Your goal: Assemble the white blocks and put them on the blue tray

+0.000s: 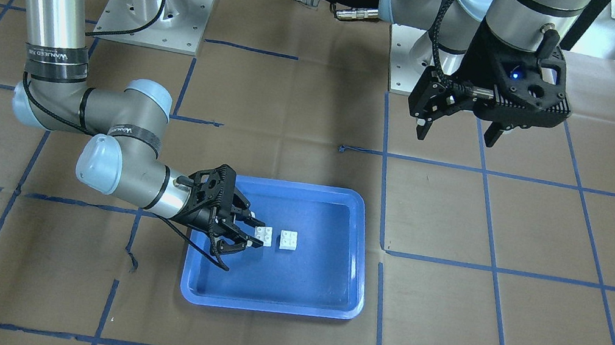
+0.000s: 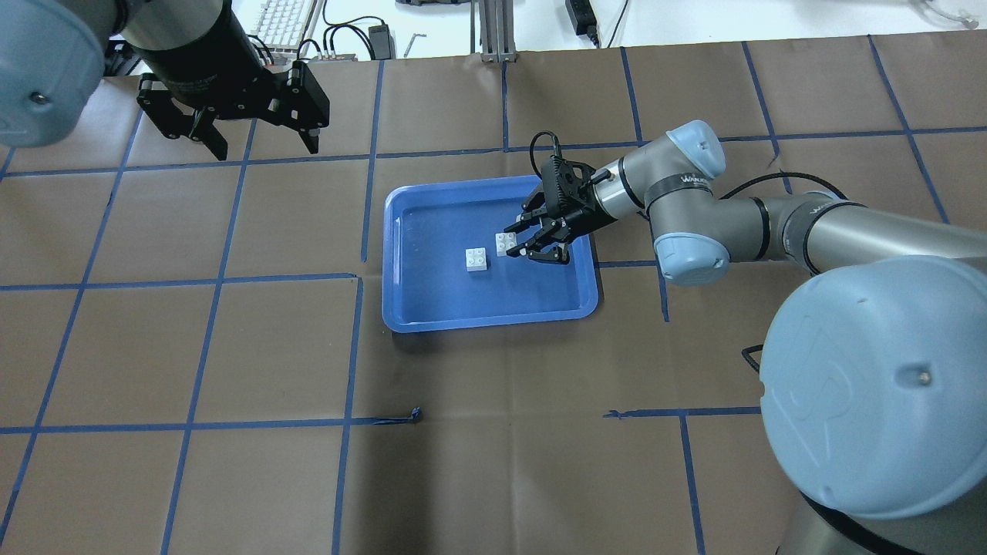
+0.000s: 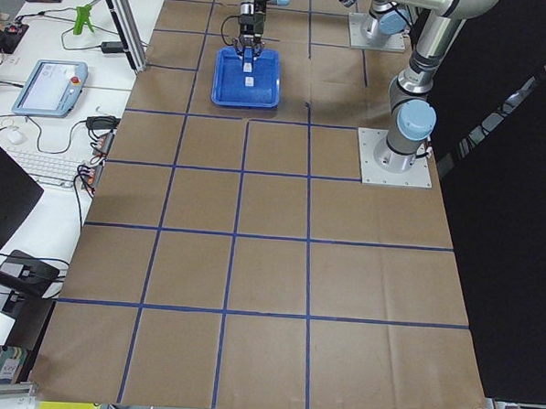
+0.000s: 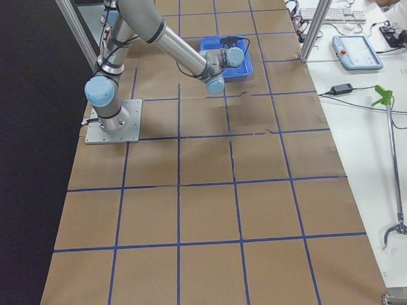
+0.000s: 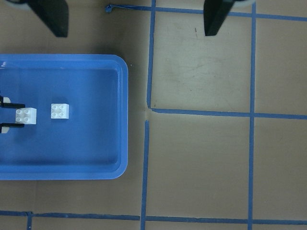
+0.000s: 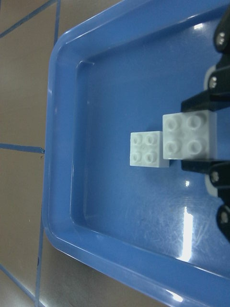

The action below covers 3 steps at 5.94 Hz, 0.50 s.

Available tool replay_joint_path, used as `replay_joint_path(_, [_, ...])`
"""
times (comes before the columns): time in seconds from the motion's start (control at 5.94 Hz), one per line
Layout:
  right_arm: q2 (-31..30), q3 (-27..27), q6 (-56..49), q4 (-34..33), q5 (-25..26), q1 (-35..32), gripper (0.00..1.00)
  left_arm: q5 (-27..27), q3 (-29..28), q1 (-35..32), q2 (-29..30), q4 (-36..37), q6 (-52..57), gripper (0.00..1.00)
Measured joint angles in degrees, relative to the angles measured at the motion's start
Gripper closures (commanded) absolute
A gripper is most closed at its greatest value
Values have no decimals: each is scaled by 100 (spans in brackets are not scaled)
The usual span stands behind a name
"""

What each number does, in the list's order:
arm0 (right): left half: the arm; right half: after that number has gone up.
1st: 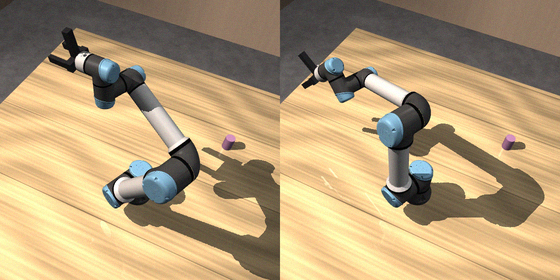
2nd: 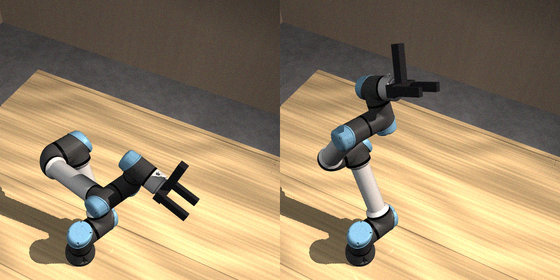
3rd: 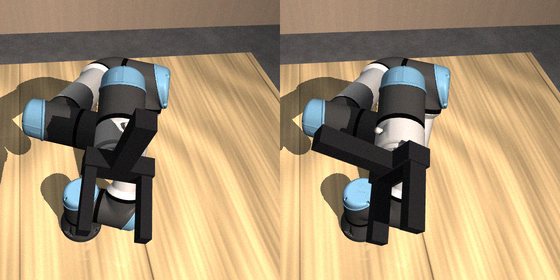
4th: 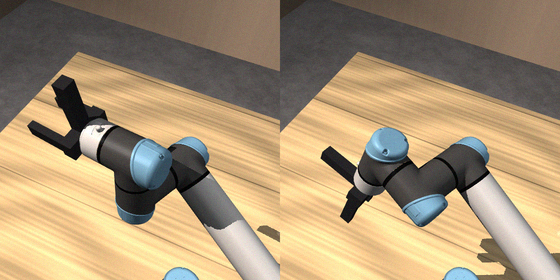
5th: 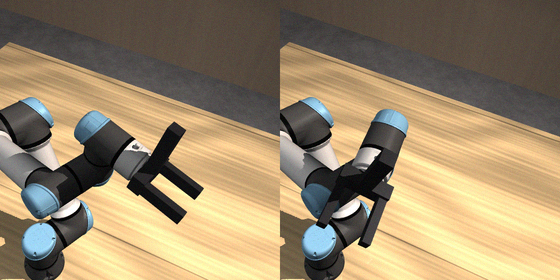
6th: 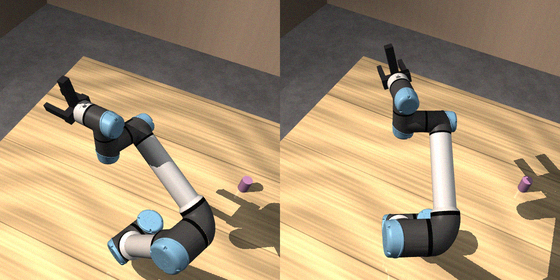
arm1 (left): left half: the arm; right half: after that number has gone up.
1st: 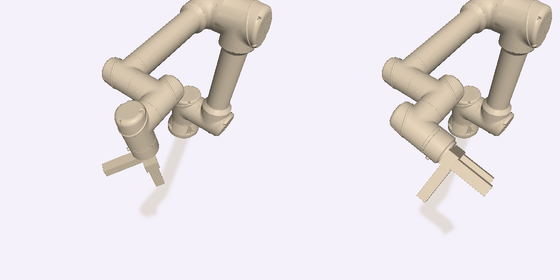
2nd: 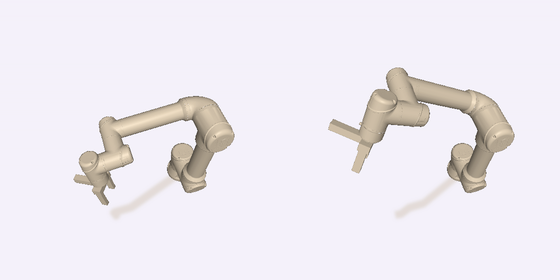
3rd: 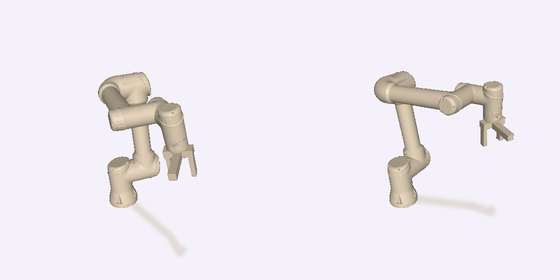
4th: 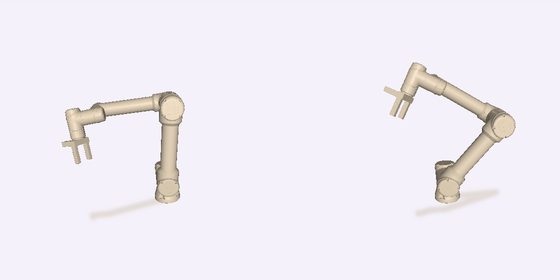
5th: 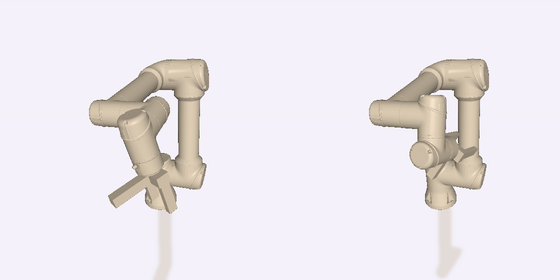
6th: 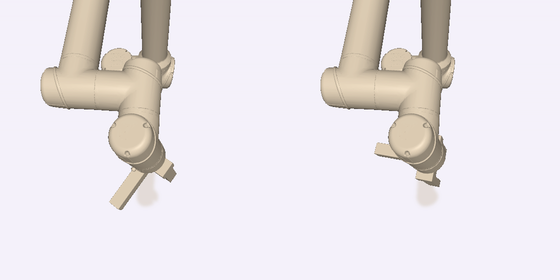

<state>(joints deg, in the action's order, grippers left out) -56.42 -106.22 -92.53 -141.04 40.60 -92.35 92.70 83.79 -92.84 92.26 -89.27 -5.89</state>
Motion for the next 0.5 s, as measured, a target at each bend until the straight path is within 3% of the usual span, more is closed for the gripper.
replay_joint_path(0.5, [102,5,88,-36,0,-20,76,26,-17,19,-18,-2,1,1])
